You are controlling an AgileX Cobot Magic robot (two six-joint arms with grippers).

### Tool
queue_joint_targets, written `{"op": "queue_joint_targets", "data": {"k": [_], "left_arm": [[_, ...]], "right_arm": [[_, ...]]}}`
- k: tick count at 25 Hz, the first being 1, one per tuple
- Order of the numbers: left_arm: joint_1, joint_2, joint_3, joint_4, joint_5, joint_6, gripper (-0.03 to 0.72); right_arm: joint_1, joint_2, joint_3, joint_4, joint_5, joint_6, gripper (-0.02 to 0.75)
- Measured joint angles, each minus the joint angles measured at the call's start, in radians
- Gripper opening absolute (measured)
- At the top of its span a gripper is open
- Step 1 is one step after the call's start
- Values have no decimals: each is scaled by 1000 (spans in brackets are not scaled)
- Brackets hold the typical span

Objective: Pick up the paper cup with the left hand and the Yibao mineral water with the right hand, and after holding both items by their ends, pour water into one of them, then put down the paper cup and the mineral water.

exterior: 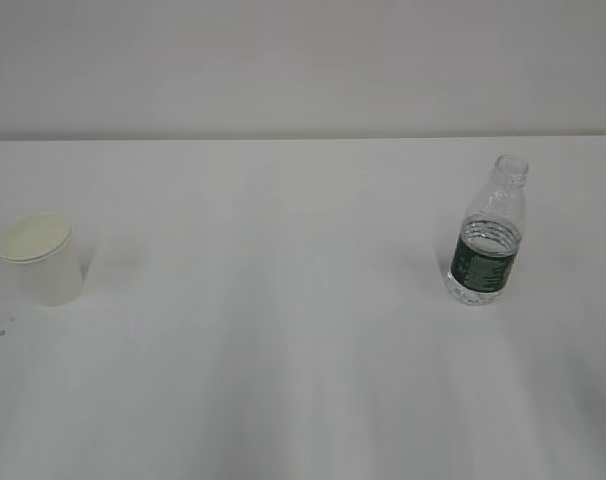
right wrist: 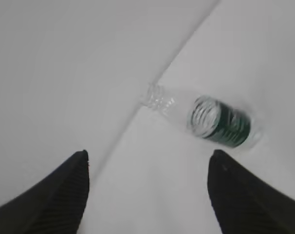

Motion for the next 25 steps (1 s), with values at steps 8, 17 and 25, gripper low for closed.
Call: {"op": "queue_joint_targets", "data": {"k": [8,17,25], "left_arm": [[0,0,0,0,5,0,477],[0,0,0,0,21,0,476],[0,0,0,0,47,0,476]], "right_arm": [[0,0,19,4,12,571,571],[0,89,26,4,84,215,517],[0,190,26,-54,83,-334,510]]}}
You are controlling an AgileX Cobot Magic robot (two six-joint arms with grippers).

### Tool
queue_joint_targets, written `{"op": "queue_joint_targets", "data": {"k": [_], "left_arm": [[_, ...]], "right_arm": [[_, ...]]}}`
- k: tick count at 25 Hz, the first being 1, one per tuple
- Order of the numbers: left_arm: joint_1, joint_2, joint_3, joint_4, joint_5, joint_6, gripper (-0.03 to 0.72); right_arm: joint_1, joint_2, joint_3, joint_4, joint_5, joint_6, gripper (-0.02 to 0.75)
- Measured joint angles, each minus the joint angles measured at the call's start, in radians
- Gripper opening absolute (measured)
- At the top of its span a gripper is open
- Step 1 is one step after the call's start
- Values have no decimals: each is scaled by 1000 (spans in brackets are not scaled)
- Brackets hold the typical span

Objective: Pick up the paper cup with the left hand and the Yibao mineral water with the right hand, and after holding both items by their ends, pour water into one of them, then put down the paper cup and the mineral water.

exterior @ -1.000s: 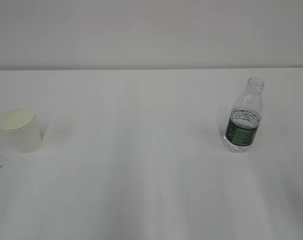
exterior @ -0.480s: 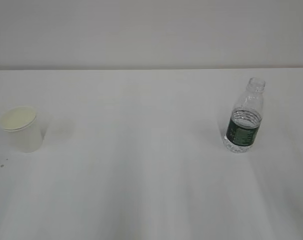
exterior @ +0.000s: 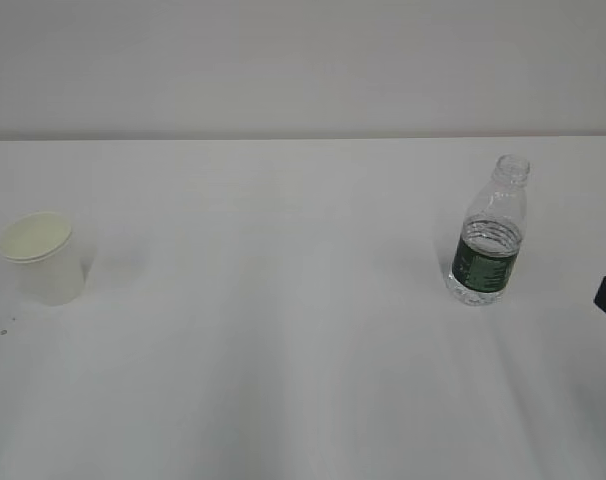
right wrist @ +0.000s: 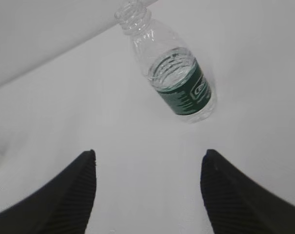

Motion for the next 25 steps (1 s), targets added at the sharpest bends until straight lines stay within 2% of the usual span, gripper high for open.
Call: {"op": "queue_joint_targets", "data": {"k": [6,11,14,19,23,25], "left_arm": [[0,0,0,0,2,0,476],[0,2,0,0,2,0,475],[0,2,0,0,2,0,475],[0,2,0,0,2,0,475],[0,2,0,0,2,0,475],[0,2,0,0,2,0,475]], "right_arm": [[0,3,-13,-3,-164,-265,509],[0,3,-58,-1,-239,-581,509],[0,3,-67,8,-272,-646,509],[0,3,-69,58,-273,-604,509],[0,3,-69,64,-266,-433,509],[0,3,-69,64,-262,-275,509]]}}
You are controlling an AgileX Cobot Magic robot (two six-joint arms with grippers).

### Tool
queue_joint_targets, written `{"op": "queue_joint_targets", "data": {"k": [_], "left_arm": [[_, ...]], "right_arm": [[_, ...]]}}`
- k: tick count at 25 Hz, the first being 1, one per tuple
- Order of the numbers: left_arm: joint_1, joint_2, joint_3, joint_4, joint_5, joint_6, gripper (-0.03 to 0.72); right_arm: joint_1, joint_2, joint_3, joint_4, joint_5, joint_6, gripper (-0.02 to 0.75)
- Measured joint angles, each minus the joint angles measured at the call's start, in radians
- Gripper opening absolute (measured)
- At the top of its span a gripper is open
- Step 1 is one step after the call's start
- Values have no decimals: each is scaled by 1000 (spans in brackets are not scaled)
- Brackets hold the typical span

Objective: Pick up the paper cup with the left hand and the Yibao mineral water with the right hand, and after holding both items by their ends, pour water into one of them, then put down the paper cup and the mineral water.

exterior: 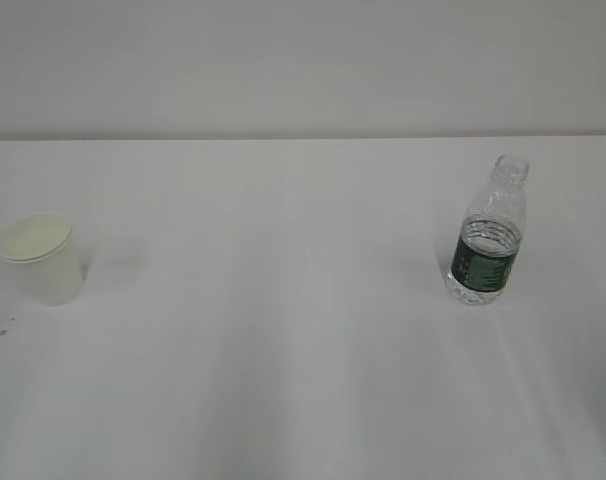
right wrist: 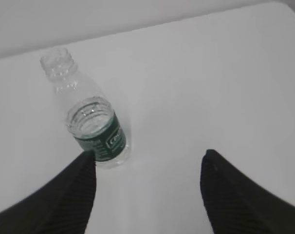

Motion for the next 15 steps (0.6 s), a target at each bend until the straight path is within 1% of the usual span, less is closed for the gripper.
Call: {"op": "queue_joint_targets", "data": {"k": [1,4,7,12,15], "left_arm": [[0,0,0,0,0,0,475],[0,0,0,0,0,0,475],[0,0,0,0,0,0,475],[0,0,0,0,0,0,475],[0,0,0,0,0,0,475]], "right_arm": [[0,0,0,0,3,85,509],[0,0,0,0,38,418,508],[0,0,0,0,103,648,508],[0,0,0,0,199,850,508],[0,0,0,0,215,902,508]]}}
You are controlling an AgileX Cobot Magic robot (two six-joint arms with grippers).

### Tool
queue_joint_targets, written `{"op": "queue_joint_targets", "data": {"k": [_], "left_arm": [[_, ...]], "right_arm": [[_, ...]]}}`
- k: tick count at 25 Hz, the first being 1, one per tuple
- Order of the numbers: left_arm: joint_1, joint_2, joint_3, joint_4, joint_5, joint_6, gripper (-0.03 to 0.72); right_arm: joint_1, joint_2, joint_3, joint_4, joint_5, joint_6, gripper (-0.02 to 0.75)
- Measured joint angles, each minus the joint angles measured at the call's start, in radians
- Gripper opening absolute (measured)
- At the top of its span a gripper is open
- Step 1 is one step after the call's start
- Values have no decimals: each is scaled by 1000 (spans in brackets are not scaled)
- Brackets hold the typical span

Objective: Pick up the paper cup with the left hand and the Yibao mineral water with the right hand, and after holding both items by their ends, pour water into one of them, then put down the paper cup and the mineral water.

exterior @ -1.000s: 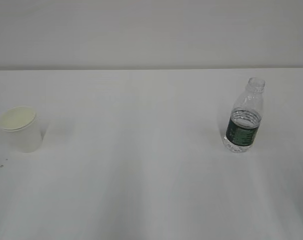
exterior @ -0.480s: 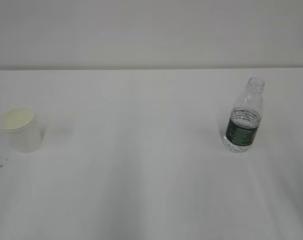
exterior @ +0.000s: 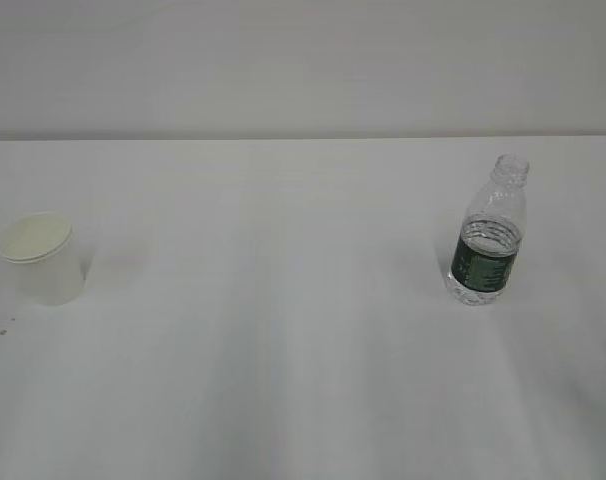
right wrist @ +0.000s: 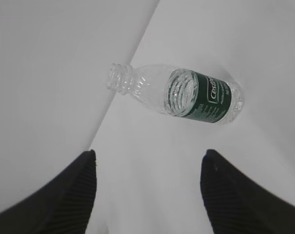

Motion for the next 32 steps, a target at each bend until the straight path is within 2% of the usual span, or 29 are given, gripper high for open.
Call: {"op": "queue_joint_targets", "data": {"k": [5,13,16,20,23,26,32], "left_arm": [[0,0,0,0,0,0,475],[0,0,0,0,0,0,475],[0,0,0,0,0,0,475],[0,0,0,0,0,0,475],[0,0,0,0,0,0,475],[0,0,0,0,0,0,475],[0,0,0,0,0,0,475]], "right_arm": [[0,0,0,0,-2,-94,508],[0,0,0,-2,-27,-583,508],[0,0,0,-2,-48,-680,508],[0,0,0,-27,-65,-716,508],[0,0,0,-174,-67,-624,508],[0,0,0,-399,-63,-523,508],[0,0,0,-871,-27,-482,507]]}}
